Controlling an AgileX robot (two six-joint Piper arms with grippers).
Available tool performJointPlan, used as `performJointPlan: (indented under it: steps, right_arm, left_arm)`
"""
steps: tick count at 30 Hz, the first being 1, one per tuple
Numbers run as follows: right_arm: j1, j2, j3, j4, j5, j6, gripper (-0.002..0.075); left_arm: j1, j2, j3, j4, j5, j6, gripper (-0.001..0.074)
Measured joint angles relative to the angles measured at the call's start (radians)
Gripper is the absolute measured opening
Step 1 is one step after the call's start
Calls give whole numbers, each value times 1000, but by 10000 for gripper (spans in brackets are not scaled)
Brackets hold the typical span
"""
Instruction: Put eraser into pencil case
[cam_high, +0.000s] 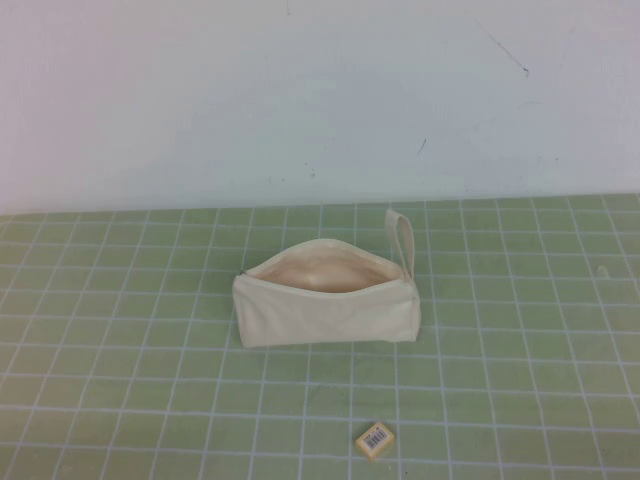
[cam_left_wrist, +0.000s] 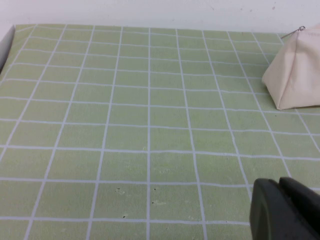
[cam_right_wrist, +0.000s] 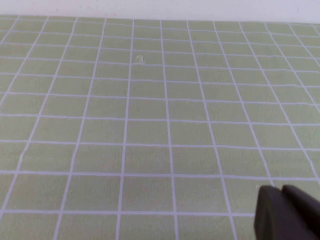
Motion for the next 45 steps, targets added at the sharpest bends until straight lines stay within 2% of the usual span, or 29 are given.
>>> performJointPlan:
  steps: [35,37,40,45]
  right_arm:
    - [0,0,4,0,-25,0,-1]
    - [0,0,5,0,-72,0,-1]
    - [0,0,5,0,-236,-11,-1]
    - [0,0,5,0,-684,-51,-1]
  left_arm:
    - [0,0,0,0,0,-4,-1]
    - [0,0,0,0,0,-4,-1]
    - [0,0,0,0,0,-4,-1]
    - [0,0,0,0,0,-4,-1]
